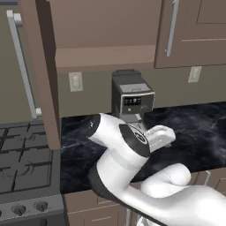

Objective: Pick the bell pepper from the counter and place it in the cabinet. Then close the cabinet.

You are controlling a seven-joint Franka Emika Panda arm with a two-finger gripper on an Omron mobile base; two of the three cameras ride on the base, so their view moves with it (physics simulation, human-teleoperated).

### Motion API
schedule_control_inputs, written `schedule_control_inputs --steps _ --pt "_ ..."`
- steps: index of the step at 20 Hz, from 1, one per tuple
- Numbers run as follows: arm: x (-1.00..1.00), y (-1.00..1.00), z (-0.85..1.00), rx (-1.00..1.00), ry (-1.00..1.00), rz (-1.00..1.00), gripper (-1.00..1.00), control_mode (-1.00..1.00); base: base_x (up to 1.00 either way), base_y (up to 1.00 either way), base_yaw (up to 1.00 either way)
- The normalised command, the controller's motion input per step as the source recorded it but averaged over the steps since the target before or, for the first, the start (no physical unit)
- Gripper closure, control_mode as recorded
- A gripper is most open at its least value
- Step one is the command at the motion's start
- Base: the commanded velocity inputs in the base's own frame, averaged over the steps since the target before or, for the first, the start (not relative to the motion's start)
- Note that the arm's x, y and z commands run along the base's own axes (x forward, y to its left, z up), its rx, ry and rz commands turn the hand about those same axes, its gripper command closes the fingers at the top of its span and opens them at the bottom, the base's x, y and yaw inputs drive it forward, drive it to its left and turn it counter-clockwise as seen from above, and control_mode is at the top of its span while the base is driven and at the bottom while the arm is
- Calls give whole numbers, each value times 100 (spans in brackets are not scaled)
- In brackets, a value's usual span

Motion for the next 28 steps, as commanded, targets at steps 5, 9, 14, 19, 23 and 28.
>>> schedule_control_inputs --steps 5,9,14,19,23,28 --pt "1 36 -71 -56 -80 0 -100 -100 0 0 0" --pt "-4 81 -36 -45 -77 0 -100 -100 0 0 0" --pt "0 100 4 -24 -33 -2 -100 -100 0 0 0" --pt "0 100 25 -16 -1 -4 -100 -100 0 0 0" --pt "9 100 14 -12 -12 -5 -100 -100 0 0 0" --pt "43 97 0 -15 -28 -1 -100 -100 0 0 0"
